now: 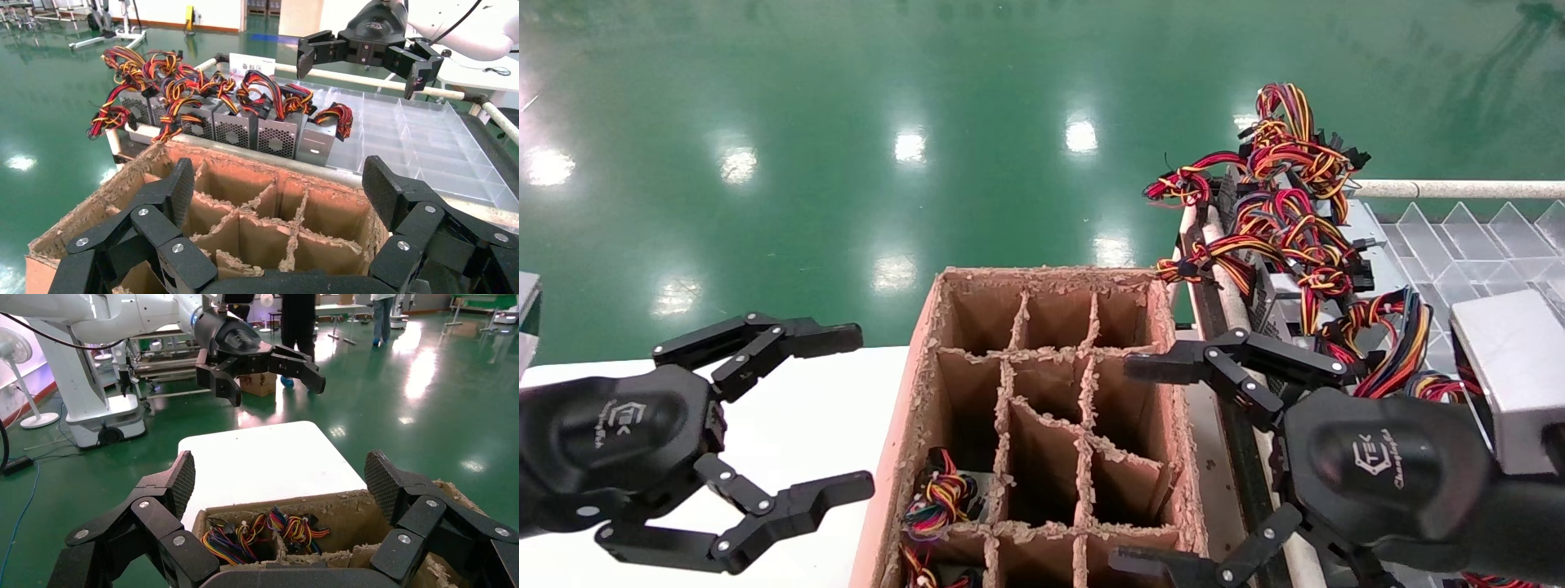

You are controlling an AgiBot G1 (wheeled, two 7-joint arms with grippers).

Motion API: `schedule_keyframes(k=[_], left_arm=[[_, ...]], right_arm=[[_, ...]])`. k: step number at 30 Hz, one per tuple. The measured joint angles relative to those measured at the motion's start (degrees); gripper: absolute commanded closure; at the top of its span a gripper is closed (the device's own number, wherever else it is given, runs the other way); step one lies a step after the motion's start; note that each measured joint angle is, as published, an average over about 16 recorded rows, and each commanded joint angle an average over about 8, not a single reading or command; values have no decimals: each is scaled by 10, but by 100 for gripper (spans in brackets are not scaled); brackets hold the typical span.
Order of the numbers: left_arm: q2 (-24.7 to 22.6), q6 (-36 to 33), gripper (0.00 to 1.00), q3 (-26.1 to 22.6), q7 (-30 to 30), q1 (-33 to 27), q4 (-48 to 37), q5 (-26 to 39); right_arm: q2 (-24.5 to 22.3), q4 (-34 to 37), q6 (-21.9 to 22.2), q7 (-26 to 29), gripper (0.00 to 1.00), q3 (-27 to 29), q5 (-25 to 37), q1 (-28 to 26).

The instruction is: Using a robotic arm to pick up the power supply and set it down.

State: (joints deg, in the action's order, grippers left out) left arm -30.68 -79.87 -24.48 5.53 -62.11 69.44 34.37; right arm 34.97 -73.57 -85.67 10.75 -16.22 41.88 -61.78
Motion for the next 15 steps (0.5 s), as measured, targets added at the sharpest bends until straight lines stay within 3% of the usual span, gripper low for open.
schedule_keyframes(k=[9,10,15], left_arm=[[0,0,0,0,0,0,0,0],[0,0,7,0,0,0,0,0],[0,0,69,0,0,0,0,0]], right_arm=[[0,0,0,0,0,0,0,0],[0,0,0,0,0,0,0,0],[0,0,0,0,0,0,0,0]])
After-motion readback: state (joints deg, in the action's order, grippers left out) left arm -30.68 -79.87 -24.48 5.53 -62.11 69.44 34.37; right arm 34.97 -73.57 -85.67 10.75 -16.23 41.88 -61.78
